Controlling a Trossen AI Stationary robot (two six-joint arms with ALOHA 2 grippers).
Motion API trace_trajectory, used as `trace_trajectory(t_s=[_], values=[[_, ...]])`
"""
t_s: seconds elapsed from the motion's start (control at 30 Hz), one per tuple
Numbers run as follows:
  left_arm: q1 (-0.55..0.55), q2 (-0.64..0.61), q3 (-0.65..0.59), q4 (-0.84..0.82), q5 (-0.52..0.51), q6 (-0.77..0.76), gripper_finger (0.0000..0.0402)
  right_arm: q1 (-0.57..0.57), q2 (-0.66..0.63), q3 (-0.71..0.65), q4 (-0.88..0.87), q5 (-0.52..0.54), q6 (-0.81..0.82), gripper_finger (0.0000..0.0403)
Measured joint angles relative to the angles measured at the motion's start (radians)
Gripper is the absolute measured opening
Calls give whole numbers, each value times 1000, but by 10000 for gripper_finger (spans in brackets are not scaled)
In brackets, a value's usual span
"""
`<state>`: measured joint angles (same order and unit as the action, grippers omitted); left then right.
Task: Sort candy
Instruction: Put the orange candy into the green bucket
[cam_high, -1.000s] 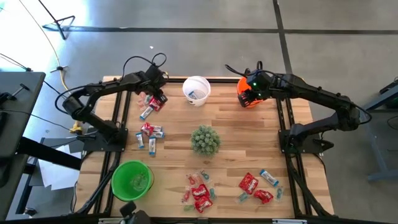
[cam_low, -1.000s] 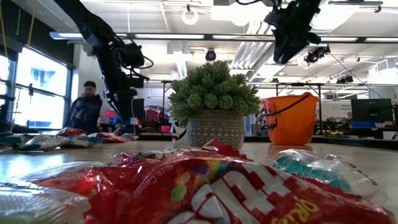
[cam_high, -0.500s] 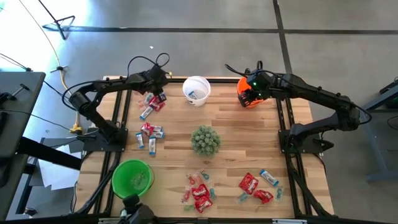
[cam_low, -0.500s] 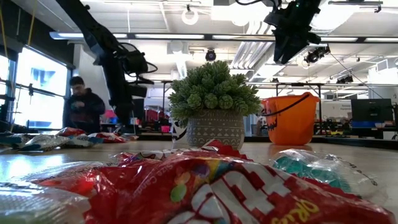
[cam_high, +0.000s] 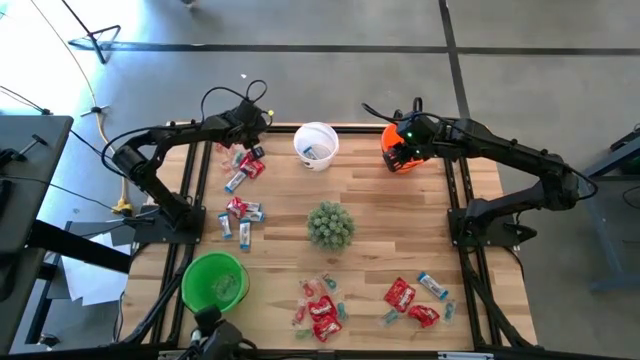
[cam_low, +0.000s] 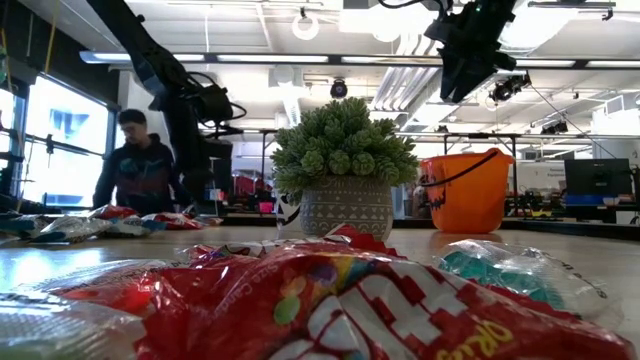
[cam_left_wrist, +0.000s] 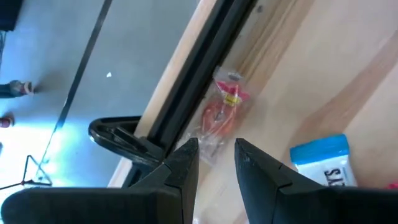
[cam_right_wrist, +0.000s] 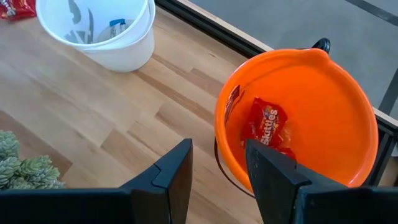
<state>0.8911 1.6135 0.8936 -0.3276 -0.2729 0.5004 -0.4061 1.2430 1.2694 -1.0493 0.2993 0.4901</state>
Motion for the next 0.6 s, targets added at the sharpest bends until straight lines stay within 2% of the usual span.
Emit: trace_trajectory(t_s=[0.3,0.6], values=[[-39,-71,0,-26,1,-68,89,0,0,0,0,2,9,144],[-68,-95,0,-79,161,-123,89,0,0,0,0,3,7,144]])
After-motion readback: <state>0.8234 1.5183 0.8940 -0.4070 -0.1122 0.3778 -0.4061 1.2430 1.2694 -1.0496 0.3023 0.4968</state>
